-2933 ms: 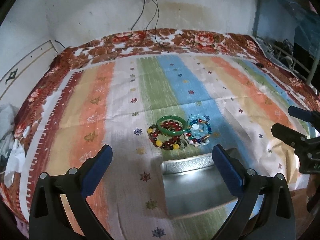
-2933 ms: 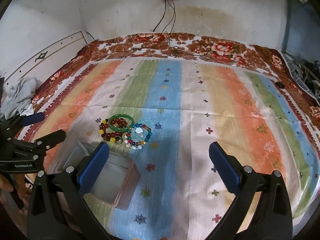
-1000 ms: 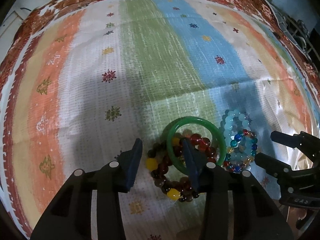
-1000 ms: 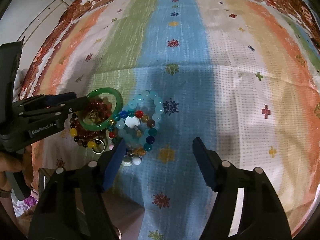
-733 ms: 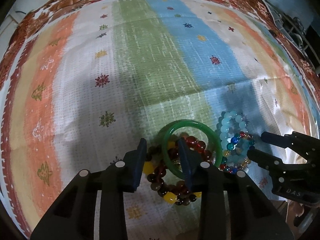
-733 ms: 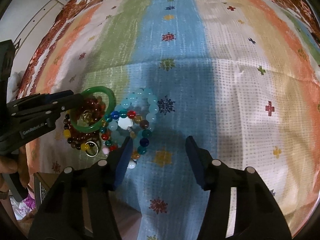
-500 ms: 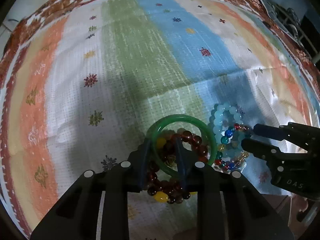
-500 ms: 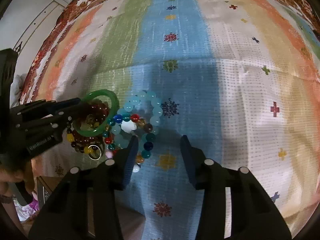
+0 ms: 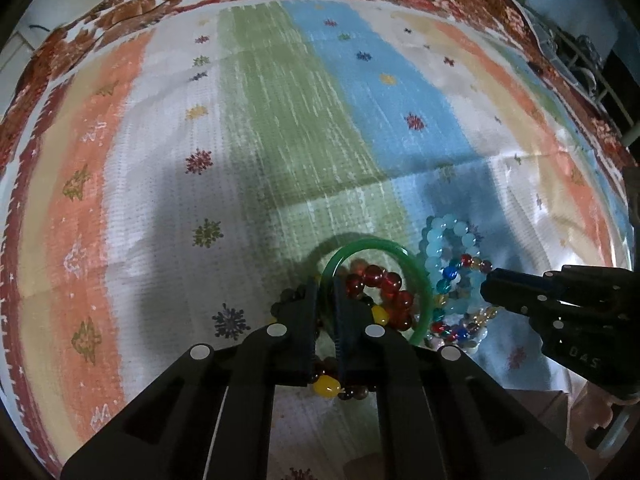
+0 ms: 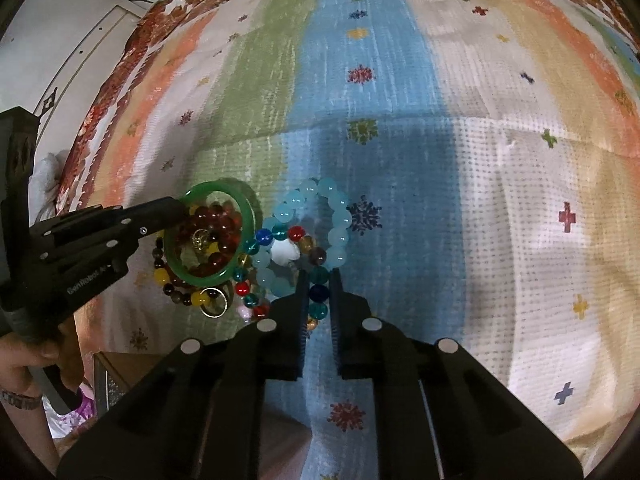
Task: Organize jewelry
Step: 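Grasp the green jade bangle with the left tool while the right tool grasps the multicolour bead bracelet, then carry the green bangle with the left tool while the right tool carries the multicolour bracelet over the tin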
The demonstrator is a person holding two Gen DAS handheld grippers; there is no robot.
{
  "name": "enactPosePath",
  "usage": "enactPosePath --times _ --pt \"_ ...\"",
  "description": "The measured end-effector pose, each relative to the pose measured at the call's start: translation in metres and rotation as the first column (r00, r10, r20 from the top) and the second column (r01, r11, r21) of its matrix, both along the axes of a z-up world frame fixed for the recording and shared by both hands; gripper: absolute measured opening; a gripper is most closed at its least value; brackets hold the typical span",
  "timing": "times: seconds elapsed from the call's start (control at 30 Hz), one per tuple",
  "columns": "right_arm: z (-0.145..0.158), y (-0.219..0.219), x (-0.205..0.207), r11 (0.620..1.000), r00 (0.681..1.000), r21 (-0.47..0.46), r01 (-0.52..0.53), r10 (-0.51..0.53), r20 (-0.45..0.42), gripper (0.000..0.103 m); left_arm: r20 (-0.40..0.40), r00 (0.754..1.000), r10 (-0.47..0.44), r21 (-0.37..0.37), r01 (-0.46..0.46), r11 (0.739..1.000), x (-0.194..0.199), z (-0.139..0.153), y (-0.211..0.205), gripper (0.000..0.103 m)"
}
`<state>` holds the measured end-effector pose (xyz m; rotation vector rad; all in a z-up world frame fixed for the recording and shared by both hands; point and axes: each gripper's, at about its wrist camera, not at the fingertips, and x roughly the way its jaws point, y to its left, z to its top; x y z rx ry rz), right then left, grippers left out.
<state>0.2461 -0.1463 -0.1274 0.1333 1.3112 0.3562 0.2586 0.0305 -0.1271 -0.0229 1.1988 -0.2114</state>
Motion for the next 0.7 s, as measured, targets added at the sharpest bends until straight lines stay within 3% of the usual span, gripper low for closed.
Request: enactPosePath --times 0.4,0.7 --pt "0.041 0.016 -0.008 0.999 0.993 -0.008 -0.049 0.05 0.102 0.011 0.074 0.997 0.007 -0.049 -0.003 0.999 -0.009 0.034 0.0 0.007" --pt "0.066 0.031 -0.016 0.995 0.98 -0.077 -0.062 0.076 0.185 0.011 0.118 0.992 0.05 -0.028 -0.047 0.998 -0.018 0.049 0.009 0.007"
